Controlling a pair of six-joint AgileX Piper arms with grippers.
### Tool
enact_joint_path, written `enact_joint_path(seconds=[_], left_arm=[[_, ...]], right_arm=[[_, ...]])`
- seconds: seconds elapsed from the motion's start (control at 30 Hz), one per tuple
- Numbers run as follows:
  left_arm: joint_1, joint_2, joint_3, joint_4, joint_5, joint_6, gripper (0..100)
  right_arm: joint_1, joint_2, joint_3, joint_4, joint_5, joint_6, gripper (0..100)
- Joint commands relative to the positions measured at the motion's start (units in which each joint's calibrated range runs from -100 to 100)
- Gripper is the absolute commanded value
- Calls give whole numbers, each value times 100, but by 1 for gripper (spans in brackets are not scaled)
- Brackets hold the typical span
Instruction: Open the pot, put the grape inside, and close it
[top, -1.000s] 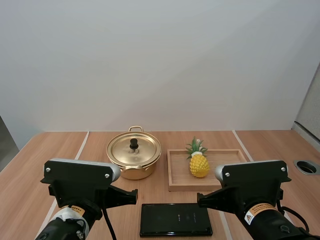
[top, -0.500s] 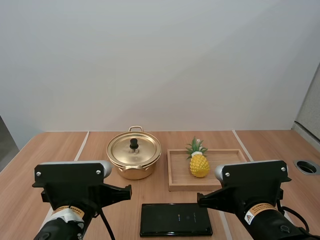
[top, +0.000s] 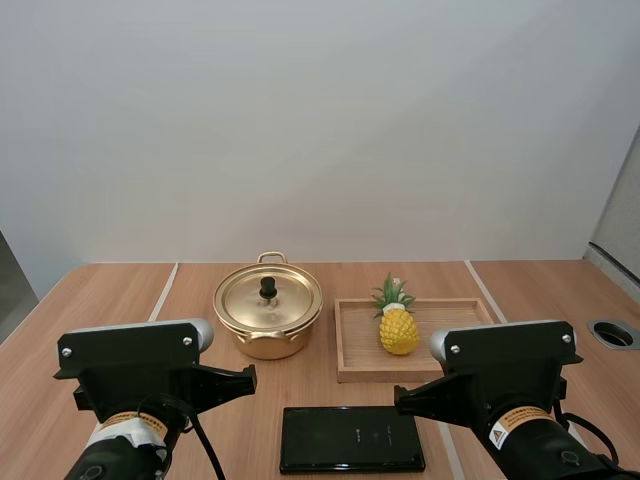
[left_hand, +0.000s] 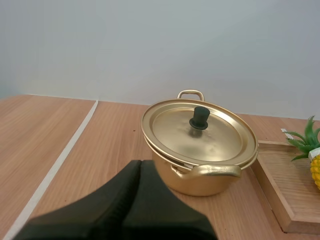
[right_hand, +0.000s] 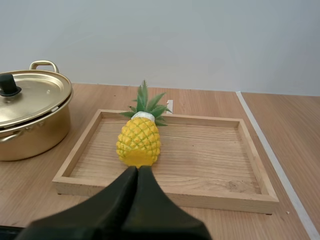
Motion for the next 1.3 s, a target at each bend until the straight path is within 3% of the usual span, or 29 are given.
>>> enact_joint_path(seconds=[0.0,1.27], left_arm=[[-18,-21,10,62,-41,-50,0],[14,-21,10,62,-56,-50,0]], right_arm=[[-26,-28,20,-2,-91,-4,0],[-166,-28,20,-2,-131,-4,0]])
